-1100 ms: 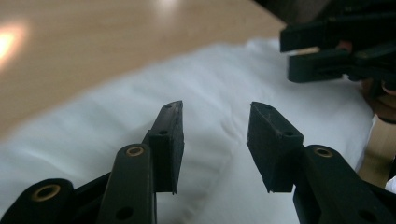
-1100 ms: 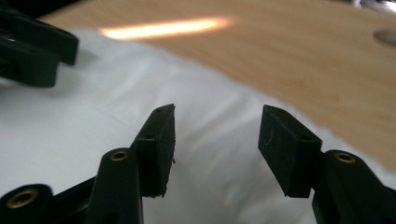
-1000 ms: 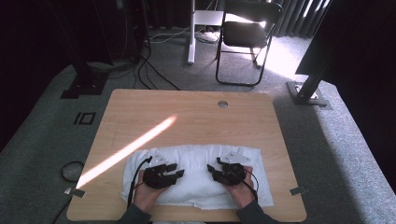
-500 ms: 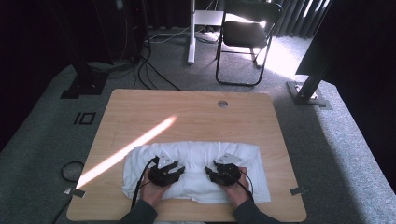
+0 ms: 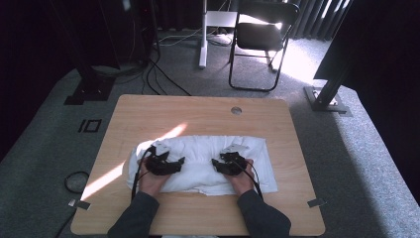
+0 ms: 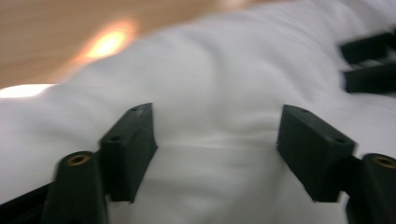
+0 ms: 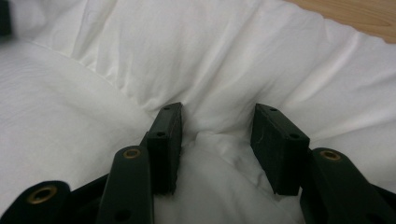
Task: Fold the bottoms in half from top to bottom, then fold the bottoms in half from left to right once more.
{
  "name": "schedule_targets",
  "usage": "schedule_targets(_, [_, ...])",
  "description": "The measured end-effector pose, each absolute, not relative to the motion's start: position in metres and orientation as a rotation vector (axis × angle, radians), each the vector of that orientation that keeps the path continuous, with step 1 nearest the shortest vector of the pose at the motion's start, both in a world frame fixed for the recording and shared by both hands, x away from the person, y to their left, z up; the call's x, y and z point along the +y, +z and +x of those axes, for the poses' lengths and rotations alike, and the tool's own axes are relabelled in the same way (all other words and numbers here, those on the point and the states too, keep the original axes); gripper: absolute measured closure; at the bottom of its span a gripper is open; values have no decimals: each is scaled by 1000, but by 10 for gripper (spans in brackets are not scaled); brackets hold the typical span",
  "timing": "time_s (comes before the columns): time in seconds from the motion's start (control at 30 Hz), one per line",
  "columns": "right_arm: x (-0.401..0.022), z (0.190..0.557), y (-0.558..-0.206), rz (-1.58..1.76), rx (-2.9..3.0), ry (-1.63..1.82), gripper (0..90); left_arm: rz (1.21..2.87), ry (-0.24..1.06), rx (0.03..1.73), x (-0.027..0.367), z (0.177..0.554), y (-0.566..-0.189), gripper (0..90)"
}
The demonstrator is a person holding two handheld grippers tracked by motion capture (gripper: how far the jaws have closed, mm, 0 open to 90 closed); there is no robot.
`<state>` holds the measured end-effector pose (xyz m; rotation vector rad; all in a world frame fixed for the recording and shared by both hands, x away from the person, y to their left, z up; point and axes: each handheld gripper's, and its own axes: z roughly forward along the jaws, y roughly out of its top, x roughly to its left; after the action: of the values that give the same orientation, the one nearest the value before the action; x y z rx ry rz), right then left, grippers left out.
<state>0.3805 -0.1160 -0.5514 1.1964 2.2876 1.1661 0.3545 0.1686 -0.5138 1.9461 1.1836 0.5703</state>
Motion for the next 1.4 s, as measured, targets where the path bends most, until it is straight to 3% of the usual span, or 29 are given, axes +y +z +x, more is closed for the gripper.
schedule_targets(0.07, [-115, 383, -552, 1204, 2277, 1172, 529, 1918, 659, 1280, 191, 353, -512, 237])
schedule_targets(0.23, [-112, 385, -552, 1213, 2254, 1151, 540, 1879, 622, 1447, 231, 355, -523, 179])
schedule_targets(0.6, [-106, 391, -552, 1234, 2218, 1116, 552, 1919, 549, 1577, 242, 366, -547, 32])
schedule_targets(1.4, [-109, 389, -554, 1245, 2202, 1147, 553, 1855, 610, 1708, 266, 365, -551, 0])
